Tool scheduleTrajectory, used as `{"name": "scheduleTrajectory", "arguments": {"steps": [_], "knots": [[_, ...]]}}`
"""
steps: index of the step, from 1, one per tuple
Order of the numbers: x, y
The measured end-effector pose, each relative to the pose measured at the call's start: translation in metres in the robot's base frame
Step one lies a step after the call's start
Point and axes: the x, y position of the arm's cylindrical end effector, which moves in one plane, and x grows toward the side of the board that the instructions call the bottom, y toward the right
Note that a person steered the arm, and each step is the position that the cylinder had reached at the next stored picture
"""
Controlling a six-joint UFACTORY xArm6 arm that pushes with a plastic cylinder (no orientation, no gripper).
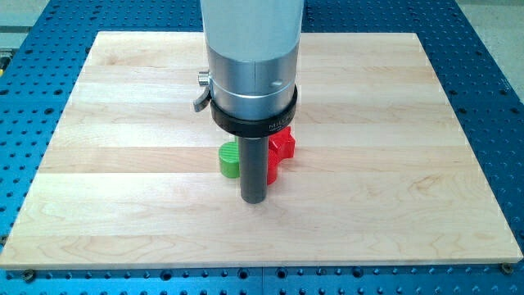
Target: Push the red circle to the right of the green circle
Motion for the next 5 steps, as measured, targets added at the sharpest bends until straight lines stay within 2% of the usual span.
{"name": "scheduleTrajectory", "arguments": {"steps": [1, 2, 3, 5], "knots": [[0.006, -0.011], [0.035, 0.001], [0.036, 0.058], [0.006, 0.054]]}}
